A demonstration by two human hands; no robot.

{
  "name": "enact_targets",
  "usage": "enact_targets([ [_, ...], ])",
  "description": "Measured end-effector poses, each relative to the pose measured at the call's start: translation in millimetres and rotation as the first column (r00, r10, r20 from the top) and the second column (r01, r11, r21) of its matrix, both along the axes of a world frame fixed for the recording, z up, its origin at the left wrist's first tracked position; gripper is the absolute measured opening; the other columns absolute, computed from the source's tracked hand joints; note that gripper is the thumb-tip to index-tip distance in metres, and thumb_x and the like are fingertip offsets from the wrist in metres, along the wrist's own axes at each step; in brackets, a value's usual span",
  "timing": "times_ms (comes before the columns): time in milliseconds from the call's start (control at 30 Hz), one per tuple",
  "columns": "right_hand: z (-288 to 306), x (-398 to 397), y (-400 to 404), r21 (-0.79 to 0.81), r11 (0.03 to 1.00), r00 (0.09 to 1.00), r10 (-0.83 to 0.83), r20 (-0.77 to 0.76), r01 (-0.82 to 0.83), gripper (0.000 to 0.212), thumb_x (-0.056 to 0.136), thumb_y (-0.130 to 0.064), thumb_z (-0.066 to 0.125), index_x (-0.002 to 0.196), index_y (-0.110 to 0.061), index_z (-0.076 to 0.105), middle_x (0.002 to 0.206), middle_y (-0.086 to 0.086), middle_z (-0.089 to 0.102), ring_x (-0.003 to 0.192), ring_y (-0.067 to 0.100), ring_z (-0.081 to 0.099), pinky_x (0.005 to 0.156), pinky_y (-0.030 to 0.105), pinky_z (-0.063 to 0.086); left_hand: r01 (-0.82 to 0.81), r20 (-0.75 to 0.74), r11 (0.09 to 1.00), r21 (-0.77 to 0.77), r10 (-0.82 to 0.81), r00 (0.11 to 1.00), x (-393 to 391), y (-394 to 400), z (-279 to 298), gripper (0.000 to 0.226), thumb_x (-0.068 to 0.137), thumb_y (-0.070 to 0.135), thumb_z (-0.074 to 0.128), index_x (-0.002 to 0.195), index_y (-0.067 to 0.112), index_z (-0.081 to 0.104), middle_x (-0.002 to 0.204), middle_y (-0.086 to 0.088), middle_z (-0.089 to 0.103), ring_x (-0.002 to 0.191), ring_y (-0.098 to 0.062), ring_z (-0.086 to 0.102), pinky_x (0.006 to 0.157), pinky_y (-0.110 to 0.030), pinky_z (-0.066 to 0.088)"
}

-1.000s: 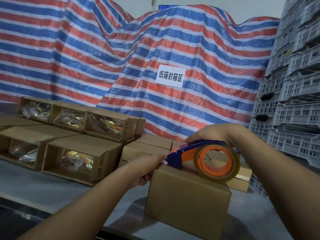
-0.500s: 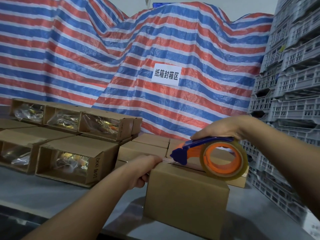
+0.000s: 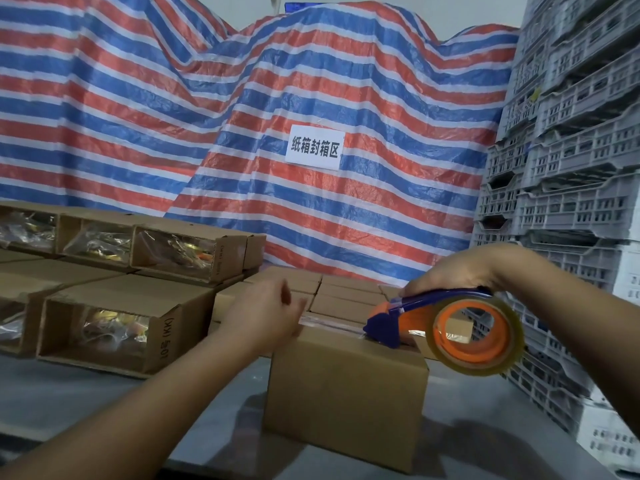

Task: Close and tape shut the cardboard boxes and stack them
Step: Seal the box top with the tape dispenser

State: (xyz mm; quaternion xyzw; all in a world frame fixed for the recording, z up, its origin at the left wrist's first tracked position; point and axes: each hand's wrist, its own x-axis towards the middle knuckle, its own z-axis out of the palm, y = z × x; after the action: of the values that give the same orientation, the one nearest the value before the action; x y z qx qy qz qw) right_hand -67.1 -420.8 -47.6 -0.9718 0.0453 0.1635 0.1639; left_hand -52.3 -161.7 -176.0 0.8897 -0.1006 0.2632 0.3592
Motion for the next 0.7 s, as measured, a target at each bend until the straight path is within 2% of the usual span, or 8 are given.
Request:
enact_targets([
  [67,-1,0,0,0.002,1.000,1.000,0.018,-0.005,-0.018,0.041,0.100,-0.053,0.049,0.114,-0.016,0.061,0.071,0.000,0.070,0.056,0.011,0.064,0.059,0.022,0.053,0.138,0.140,0.983,0.118,-0.154,0.978,-13,-7,-1,0.026,0.097,0.050,0.045,0.112,0.033,0.059,0.113,0.010,0.063,0.094,0.000,0.057,0.081,-0.023,0.049],
  [133,-2,1,-3,-0.008,0.999,0.999,0.050,0.015,-0.050,0.034,0.101,-0.051,0.048,0.108,-0.022,0.062,0.070,-0.001,0.070,0.056,0.010,0.065,0.058,0.020,0.054,0.250,0.047,0.910,0.331,-0.280,0.959,-23,-14,-8,0.048,0.097,0.061,0.032,0.138,0.040,0.045,0.143,0.016,0.047,0.122,-0.002,0.047,0.097,-0.024,0.038],
  [233,-3,2,-8,0.010,0.996,0.996,0.089,0.006,-0.089,0.032,0.101,-0.051,0.048,0.108,-0.024,0.063,0.072,0.000,0.069,0.058,0.012,0.064,0.060,0.021,0.053,0.198,0.027,0.787,0.585,-0.263,0.964,-29,-19,-16,0.065,0.091,0.073,0.023,0.147,0.040,0.032,0.150,0.016,0.040,0.134,-0.005,0.038,0.107,-0.031,0.032],
  [333,-2,2,-15,0.017,0.991,0.991,0.133,0.006,-0.133,0.033,0.102,-0.051,0.046,0.105,-0.029,0.070,0.071,-0.002,0.069,0.057,0.011,0.063,0.057,0.020,0.052,0.186,0.028,0.781,0.597,-0.252,0.967,-30,-17,-15,0.066,0.090,0.074,0.024,0.147,0.041,0.032,0.147,0.016,0.043,0.131,-0.006,0.040,0.107,-0.032,0.035],
  [467,1,-6,-39,0.024,0.993,0.993,0.113,0.044,-0.114,0.047,0.099,-0.055,0.047,0.069,-0.039,0.079,0.062,-0.005,0.065,0.048,0.009,0.058,0.052,0.018,0.049,0.196,0.020,0.770,0.607,-0.262,0.965,-30,-15,-16,0.068,0.089,0.075,0.021,0.148,0.043,0.028,0.152,0.020,0.035,0.136,-0.003,0.034,0.109,-0.031,0.031],
  [533,-3,-11,-55,0.032,0.997,0.996,0.067,0.063,-0.069,0.049,0.090,-0.062,0.054,0.069,-0.024,0.078,0.061,-0.002,0.064,0.048,0.011,0.056,0.051,0.019,0.047,0.196,0.021,0.772,0.604,-0.262,0.965,-30,-14,-16,0.068,0.089,0.075,0.021,0.148,0.043,0.028,0.153,0.020,0.033,0.138,-0.003,0.032,0.110,-0.031,0.029],
  [600,-10,-14,-68,0.016,0.999,0.994,0.039,0.097,-0.041,0.052,0.078,-0.069,0.058,0.075,-0.019,0.073,0.064,0.000,0.065,0.050,0.013,0.057,0.054,0.021,0.048,0.196,0.034,0.775,0.601,-0.270,0.962,-31,-14,-15,0.069,0.088,0.076,0.021,0.148,0.042,0.029,0.152,0.021,0.034,0.137,-0.002,0.032,0.111,-0.030,0.029],
  [700,-23,-14,-77,0.100,0.995,0.995,0.006,0.102,-0.016,0.052,0.085,-0.064,0.057,0.083,-0.015,0.071,0.065,0.000,0.066,0.050,0.012,0.058,0.053,0.021,0.048,0.223,-0.003,0.764,0.606,-0.278,0.960,-34,-15,-11,0.072,0.083,0.081,0.020,0.141,0.043,0.037,0.139,0.019,0.049,0.122,-0.002,0.046,0.102,-0.028,0.040],
])
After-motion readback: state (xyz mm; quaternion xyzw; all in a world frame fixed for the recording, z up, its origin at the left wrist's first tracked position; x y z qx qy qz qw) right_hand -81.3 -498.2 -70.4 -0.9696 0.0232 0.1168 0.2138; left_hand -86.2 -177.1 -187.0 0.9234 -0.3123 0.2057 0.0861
